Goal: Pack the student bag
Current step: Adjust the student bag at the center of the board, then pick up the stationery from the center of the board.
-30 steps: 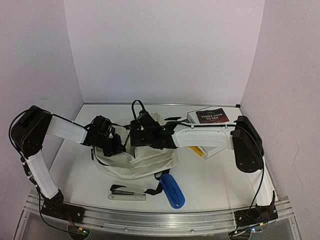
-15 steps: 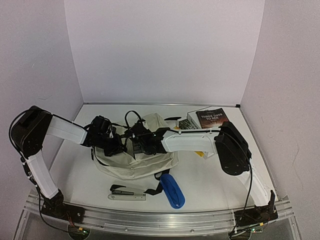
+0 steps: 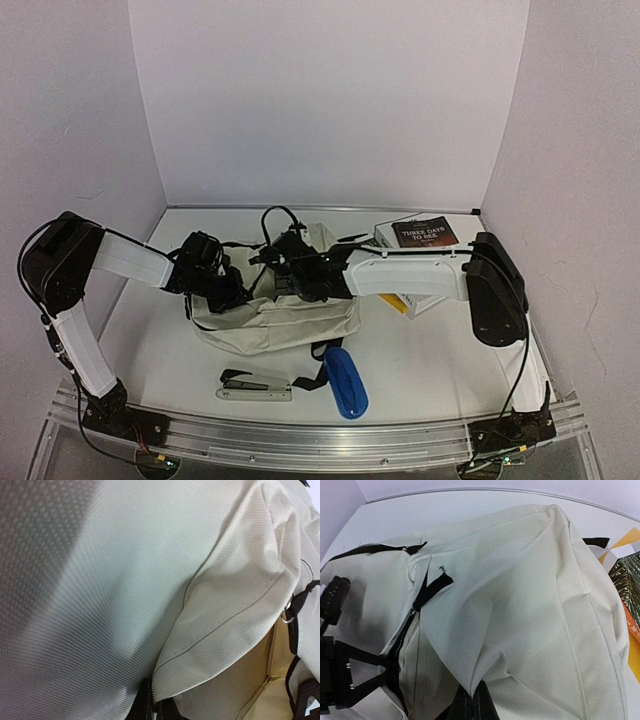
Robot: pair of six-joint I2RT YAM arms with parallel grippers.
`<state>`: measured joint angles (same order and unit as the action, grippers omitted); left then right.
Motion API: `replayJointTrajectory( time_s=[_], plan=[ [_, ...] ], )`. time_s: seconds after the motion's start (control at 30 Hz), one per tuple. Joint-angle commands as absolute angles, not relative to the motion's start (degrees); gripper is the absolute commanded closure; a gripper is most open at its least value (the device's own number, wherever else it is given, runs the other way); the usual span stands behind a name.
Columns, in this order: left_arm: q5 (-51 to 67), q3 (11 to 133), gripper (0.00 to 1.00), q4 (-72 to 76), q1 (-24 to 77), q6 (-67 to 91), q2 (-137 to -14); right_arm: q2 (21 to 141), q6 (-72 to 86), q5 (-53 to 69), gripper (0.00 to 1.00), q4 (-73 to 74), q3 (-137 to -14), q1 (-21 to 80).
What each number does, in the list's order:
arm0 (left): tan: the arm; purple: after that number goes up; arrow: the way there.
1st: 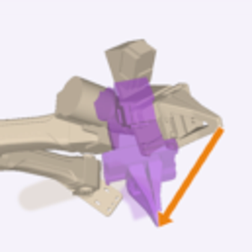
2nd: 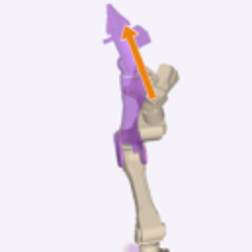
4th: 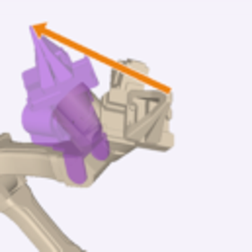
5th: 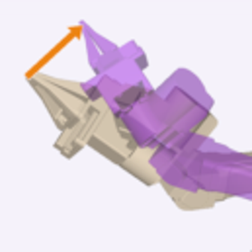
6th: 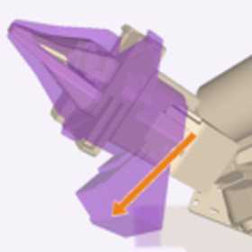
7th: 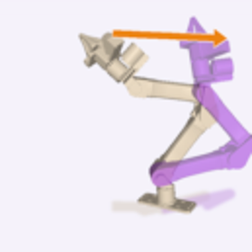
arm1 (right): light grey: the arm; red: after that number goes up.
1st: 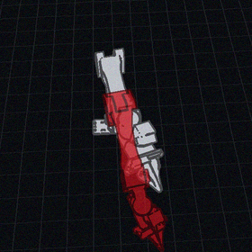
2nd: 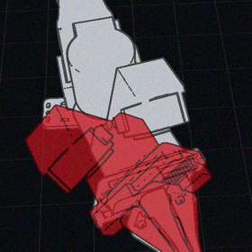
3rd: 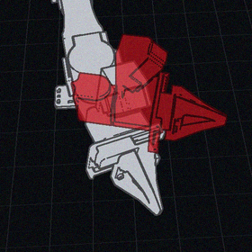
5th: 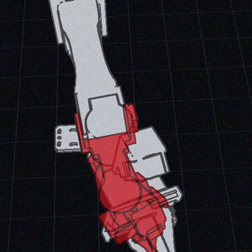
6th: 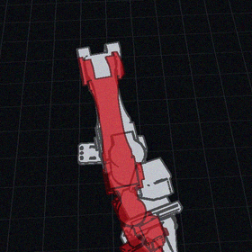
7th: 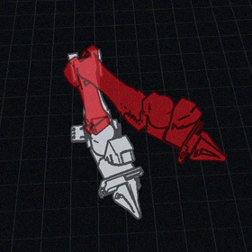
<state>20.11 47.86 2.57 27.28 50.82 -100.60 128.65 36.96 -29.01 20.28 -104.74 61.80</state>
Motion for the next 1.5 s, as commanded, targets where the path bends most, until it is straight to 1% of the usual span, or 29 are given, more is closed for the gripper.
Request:
replayJointTrajectory(
  time_s=[0.0,0.27,0.37,0.4,0.43,0.5,0.53,0.6,0.63,0.7,0.87,1.03,1.1,1.23,1.47],
  plan=[
    [15.6,47.0,1.0,0.5,24.2,51.7,-101.4,118.5,39.1,-31.3,1.0,16.4,-101.0,60.9],
    [14.5,46.7,1.0,1.4,23.6,52.9,-101.3,116.6,41.7,-27.4,1.0,12.2,-93.8,57.7],
    [18.4,47.0,1.0,4.4,23.6,50.4,-101.7,115.2,38.5,-22.8,1.0,7.9,-91.5,57.5],
    [20.3,47.3,1.0,5.8,23.7,49.1,-102.0,114.7,36.7,-20.3,0.98,6.2,-91.1,57.4],
    [22.3,47.7,1.0,6.9,23.8,47.7,-102.2,114.5,34.4,-17.4,0.91,4.6,-90.9,57.4],
    [25.9,48.2,0.95,8.6,24.2,45.7,-102.2,114.2,31.1,-13.0,0.72,3.6,-91.5,57.5],
    [27.2,48.4,0.92,9.4,24.3,44.8,-102.0,113.8,29.9,-10.8,0.62,3.4,-91.5,57.6],
    [28.4,48.7,0.86,9.7,24.3,43.6,-101.0,112.3,28.6,-8.1,0.46,3.1,-90.6,57.6],
    [28.3,48.8,0.82,9.5,24.3,43.2,-100.3,111.0,28.2,-7.6,0.4,3.1,-89.4,57.8],
    [28.0,49.0,0.75,8.5,24.3,42.3,-98.8,108.0,27.7,-7.0,0.3,3.1,-86.5,58.2],
    [25.3,47.9,0.54,5.5,24.4,42.1,-93.3,97.8,30.2,-5.4,0.15,3.2,-75.1,58.6],
    [22.3,45.2,0.27,2.7,24.3,41.9,-86.3,88.6,35.2,-3.7,0.1,3.9,-62.2,59.8],
    [21.6,44.3,0.2,1.3,24.4,41.6,-83.6,85.9,37.8,-3.5,0.09,5.0,-57.8,60.7],
    [20.4,44.2,0.15,-3.2,24.3,40.7,-79.6,82.6,42.6,-2.7,0.09,7.0,-51.9,62.8],
    [18.5,43.6,0.12,-6.9,24.4,41.1,-75.2,84.3,49.3,-2.4,0.08,9.8,-48.3,68.8]
  ],
)
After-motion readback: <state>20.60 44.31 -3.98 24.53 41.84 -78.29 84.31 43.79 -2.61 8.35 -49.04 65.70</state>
